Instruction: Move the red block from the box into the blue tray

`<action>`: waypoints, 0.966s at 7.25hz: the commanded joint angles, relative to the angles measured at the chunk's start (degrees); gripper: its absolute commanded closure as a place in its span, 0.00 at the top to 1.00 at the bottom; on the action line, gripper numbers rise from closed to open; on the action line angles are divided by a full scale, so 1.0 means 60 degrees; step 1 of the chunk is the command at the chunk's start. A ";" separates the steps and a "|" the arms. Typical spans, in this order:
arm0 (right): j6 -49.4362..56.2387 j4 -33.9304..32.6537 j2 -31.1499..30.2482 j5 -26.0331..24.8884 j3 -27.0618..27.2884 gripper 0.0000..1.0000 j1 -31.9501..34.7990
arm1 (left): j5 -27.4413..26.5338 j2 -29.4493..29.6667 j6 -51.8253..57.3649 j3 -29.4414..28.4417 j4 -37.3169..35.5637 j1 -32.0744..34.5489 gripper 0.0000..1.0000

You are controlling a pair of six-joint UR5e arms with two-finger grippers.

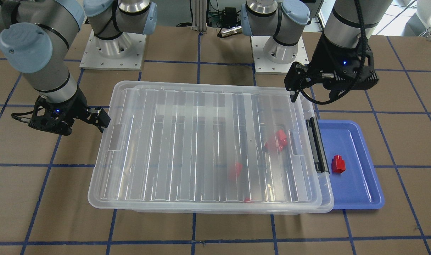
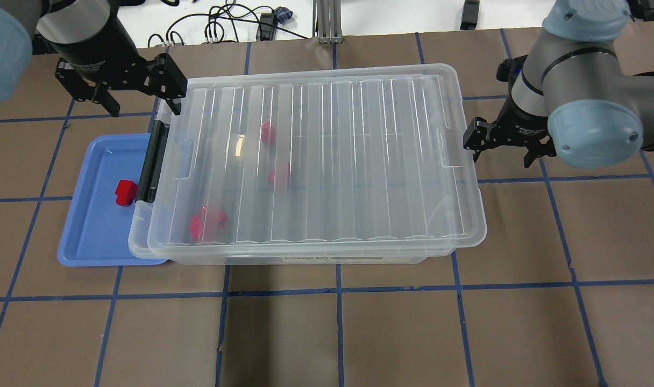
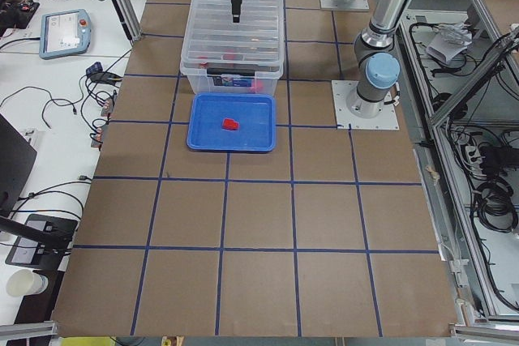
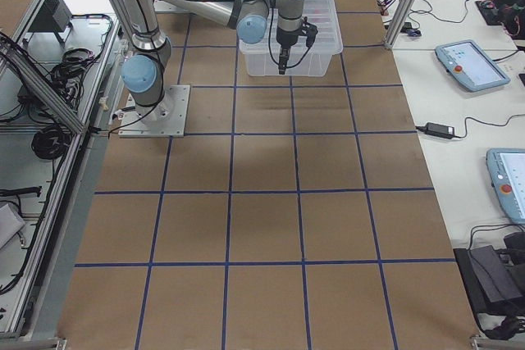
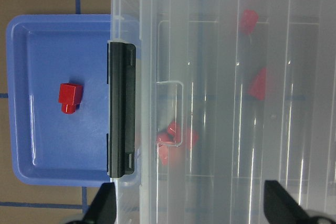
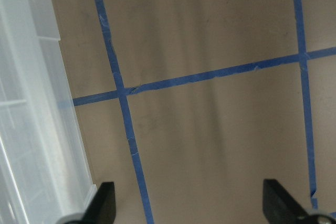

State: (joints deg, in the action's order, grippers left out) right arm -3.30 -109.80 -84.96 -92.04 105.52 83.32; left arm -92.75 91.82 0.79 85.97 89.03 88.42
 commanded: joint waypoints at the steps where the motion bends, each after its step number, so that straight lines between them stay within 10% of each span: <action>1: 0.0549 0.0468 -0.0179 -0.0200 -0.0735 1.00 -0.0204 | 0.0033 -0.0112 -0.0044 0.0013 0.0132 0.0000 1.00; 4: -0.0309 0.4008 -0.0735 -0.0011 -0.3515 1.00 0.0625 | -0.0025 -0.0026 -0.0103 -0.0060 0.0441 0.0000 1.00; 7: -0.1473 0.3889 -0.0664 -0.0027 -0.3803 1.00 0.1948 | 0.0004 -0.0127 -0.0103 -0.0031 0.0441 0.0000 1.00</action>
State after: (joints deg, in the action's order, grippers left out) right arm -11.24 -85.22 -89.21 -92.37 83.05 92.94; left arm -92.92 91.20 0.18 85.74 91.78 88.42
